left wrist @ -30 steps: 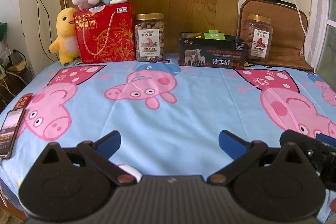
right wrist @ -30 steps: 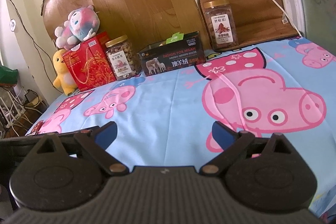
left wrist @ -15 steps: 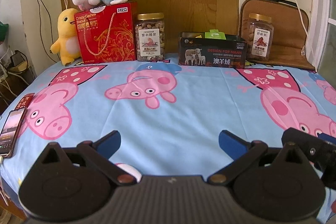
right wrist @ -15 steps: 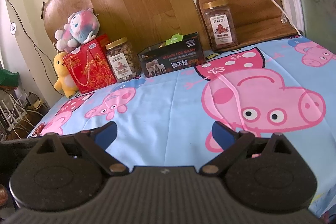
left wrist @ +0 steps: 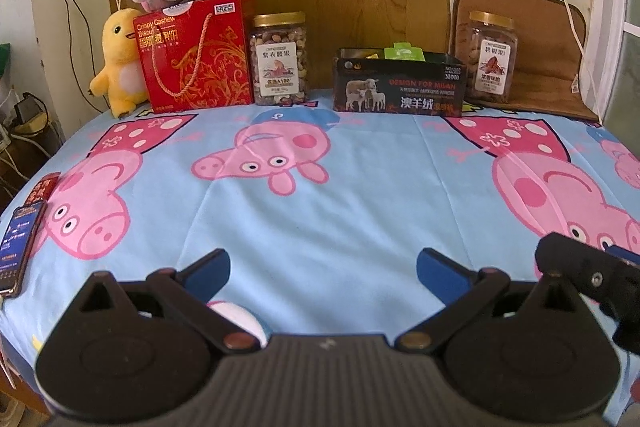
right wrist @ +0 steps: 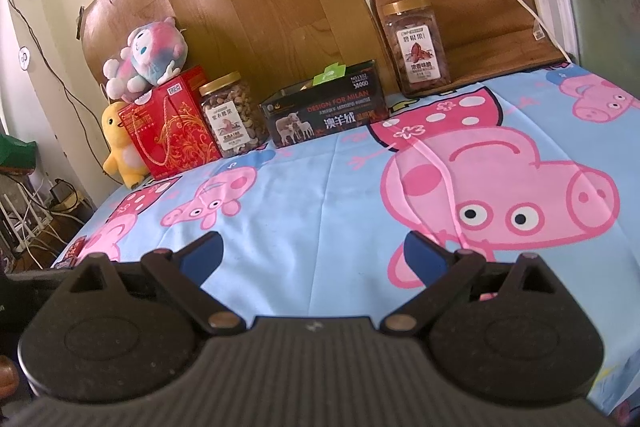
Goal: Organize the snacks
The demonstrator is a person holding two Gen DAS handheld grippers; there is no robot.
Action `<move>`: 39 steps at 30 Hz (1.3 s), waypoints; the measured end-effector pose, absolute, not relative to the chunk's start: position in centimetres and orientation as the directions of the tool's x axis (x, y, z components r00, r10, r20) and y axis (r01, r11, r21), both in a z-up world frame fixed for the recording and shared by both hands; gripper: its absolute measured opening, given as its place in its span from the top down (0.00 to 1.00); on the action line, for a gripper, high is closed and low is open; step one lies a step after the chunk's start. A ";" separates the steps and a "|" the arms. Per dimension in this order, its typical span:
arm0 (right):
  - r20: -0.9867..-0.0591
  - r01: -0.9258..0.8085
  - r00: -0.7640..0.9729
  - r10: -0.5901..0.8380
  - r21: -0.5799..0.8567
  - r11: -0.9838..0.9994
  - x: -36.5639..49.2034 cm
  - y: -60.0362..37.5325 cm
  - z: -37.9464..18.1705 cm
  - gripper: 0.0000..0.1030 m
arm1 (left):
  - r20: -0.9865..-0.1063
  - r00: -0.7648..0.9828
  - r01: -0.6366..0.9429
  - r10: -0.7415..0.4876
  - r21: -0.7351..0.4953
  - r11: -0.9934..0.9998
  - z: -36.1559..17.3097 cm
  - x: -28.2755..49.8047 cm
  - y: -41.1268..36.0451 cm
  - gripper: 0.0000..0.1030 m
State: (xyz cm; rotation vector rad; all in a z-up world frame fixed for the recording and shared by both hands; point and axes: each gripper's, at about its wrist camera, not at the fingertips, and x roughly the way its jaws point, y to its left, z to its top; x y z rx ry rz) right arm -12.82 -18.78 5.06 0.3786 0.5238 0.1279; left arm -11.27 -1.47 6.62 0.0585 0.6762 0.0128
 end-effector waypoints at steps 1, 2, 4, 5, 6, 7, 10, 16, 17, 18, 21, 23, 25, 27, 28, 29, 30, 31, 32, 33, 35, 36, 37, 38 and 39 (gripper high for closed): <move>-0.464 -0.023 0.860 0.214 0.385 0.923 -12.8 -18.8 5.0 0.04 | -0.627 0.778 0.010 0.029 0.059 0.998 6.6 -11.3 -1.5 0.00; -0.464 -0.021 0.860 0.214 0.386 0.922 -12.8 -18.8 5.0 0.04 | -0.628 0.778 0.011 0.029 0.059 0.998 6.6 -11.2 -1.5 0.00; -0.463 -0.022 0.860 0.215 0.388 0.922 -12.8 -18.9 5.0 0.04 | -0.628 0.777 0.010 0.030 0.061 0.998 6.6 -11.2 -1.5 0.00; -0.463 -0.022 0.860 0.216 0.388 0.921 -12.8 -19.0 5.0 0.04 | -0.628 0.777 0.010 0.030 0.061 0.998 6.6 -11.2 -1.5 0.00; -0.463 -0.022 0.859 0.216 0.388 0.921 -12.8 -19.0 5.0 0.04 | -0.628 0.777 0.009 0.031 0.061 0.998 6.6 -11.3 -1.5 0.00; -0.463 -0.022 0.859 0.216 0.389 0.921 -12.8 -19.0 5.0 0.04 | -0.628 0.777 0.008 0.032 0.062 0.998 6.6 -11.2 -1.5 0.00; -0.463 -0.022 0.859 0.216 0.389 0.921 -12.8 -19.0 5.1 0.04 | -0.629 0.777 0.007 0.036 0.066 0.998 6.5 -11.2 -1.5 0.00; -0.466 -0.022 0.858 0.217 0.389 0.921 -12.8 -19.1 5.0 0.04 | -0.631 0.775 0.010 0.036 0.069 0.998 6.5 -11.2 -1.5 0.00; -0.467 -0.021 0.857 0.218 0.390 0.921 -12.8 -19.1 5.0 0.04 | -0.631 0.775 0.010 0.037 0.070 0.997 6.5 -11.1 -1.5 0.00; -0.468 -0.022 0.856 0.219 0.391 0.920 -12.8 -19.2 4.9 0.04 | -0.631 0.775 0.010 0.036 0.069 0.998 6.5 -11.1 -1.5 0.00; -0.475 -0.021 0.852 0.221 0.391 0.920 -12.7 -19.1 4.8 0.04 | -0.632 0.774 0.009 0.035 0.067 0.998 6.5 -11.2 -1.5 0.00; -0.478 -0.020 0.850 0.221 0.390 0.921 -12.7 -19.1 4.8 0.04 | -0.632 0.774 0.010 0.035 0.068 0.998 6.5 -11.2 -1.5 0.00; -0.479 -0.021 0.850 0.222 0.390 0.921 -12.7 -19.1 4.8 0.04 | -0.633 0.774 0.010 0.035 0.068 0.998 6.5 -11.2 -1.5 0.00; -0.478 -0.022 0.850 0.222 0.389 0.921 -12.6 -19.1 4.8 0.04 | -0.633 0.773 0.011 0.033 0.066 0.998 6.5 -11.2 -1.4 0.00; -0.478 -0.022 0.850 0.222 0.389 0.921 -12.6 -19.1 4.8 0.04 | -0.633 0.773 0.012 0.032 0.066 0.998 6.5 -11.2 -1.4 0.00; -0.479 -0.022 0.849 0.222 0.389 0.921 -12.6 -19.1 4.8 0.04 | -0.633 0.774 0.011 0.033 0.066 0.998 6.5 -11.2 -1.4 0.00; -0.479 -0.021 0.849 0.222 0.389 0.921 -12.7 -19.1 4.8 0.04 | -0.632 0.775 0.010 0.033 0.065 0.998 6.5 -11.2 -1.4 0.00; -0.479 -0.022 0.849 0.222 0.389 0.921 -12.7 -19.0 4.8 0.04 | -0.631 0.775 0.009 0.034 0.065 0.998 6.5 -11.2 -1.4 0.00; -0.480 -0.022 0.849 0.223 0.388 0.921 -12.7 -19.0 4.8 0.04 | -0.629 0.776 0.005 0.037 0.065 0.998 6.5 -11.2 -1.3 0.00; -0.480 -0.024 0.848 0.224 0.387 0.922 -12.6 -19.1 4.7 0.04 | -0.628 0.777 0.001 0.041 0.066 0.998 6.5 -11.2 -1.3 0.00; -0.480 -0.026 0.848 0.226 0.387 0.922 -12.6 -19.1 4.7 0.04 | -0.622 0.781 -0.010 0.053 0.074 0.997 6.5 -11.3 -1.2 0.00; -0.481 -0.028 0.847 0.227 0.386 0.922 -12.6 -19.1 4.7 0.04 | -0.617 0.784 -0.016 0.062 0.079 0.997 6.5 -11.3 -1.3 0.00; -0.482 -0.029 0.846 0.228 0.386 0.922 -12.6 -19.0 4.7 0.04 | -0.612 0.788 -0.021 0.069 0.086 0.996 6.6 -11.3 -1.3 0.00; -0.482 -0.030 0.845 0.229 0.386 0.922 -12.6 -19.0 4.7 0.04 | -0.608 0.790 -0.023 0.073 0.090 0.996 6.6 -11.4 -1.3 0.00; -0.483 -0.031 0.845 0.231 0.386 0.922 -12.6 -19.1 4.7 0.04 | -0.606 0.792 -0.023 0.074 0.092 0.995 6.7 -11.4 -1.3 0.00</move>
